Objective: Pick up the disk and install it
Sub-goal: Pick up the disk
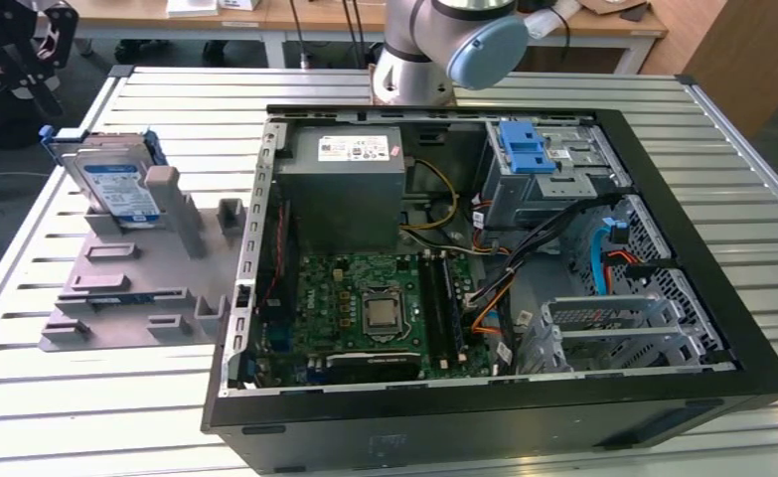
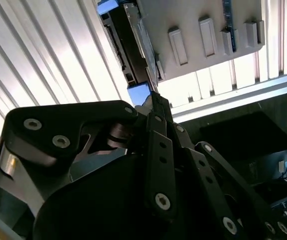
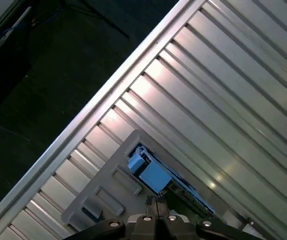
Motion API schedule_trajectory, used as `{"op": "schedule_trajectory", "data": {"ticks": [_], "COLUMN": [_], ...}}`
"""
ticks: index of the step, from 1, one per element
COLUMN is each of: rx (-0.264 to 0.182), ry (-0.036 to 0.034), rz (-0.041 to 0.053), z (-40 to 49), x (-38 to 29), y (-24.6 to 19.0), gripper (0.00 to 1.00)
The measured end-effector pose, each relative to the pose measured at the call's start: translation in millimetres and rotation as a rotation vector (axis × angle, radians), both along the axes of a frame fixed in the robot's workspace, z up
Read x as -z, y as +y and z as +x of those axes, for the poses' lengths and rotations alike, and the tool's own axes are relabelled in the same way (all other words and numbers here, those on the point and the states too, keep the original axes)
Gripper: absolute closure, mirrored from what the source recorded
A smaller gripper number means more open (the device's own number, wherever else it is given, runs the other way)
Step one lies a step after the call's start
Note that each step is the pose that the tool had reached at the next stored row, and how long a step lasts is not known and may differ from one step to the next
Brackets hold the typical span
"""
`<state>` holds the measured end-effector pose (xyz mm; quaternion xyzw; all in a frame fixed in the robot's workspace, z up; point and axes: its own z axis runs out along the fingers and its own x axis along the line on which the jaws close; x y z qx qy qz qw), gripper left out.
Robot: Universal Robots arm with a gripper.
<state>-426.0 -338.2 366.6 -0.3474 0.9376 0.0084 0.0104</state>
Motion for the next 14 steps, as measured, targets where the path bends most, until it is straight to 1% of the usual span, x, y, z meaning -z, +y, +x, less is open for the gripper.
{"op": "schedule_trajectory", "data": {"ticks": [4,6,14], "rx": [-0.045,-0.057,-0.059], "ry": [0.0,0.0,0.0], "rz": [0.0,0.0,0.0], "z": [-0.8,-0.9,-1.0], "x": [0.2,0.2,0.2], "y": [0.0,0.0,0.0], "gripper": [0.89,0.89,0.89]}}
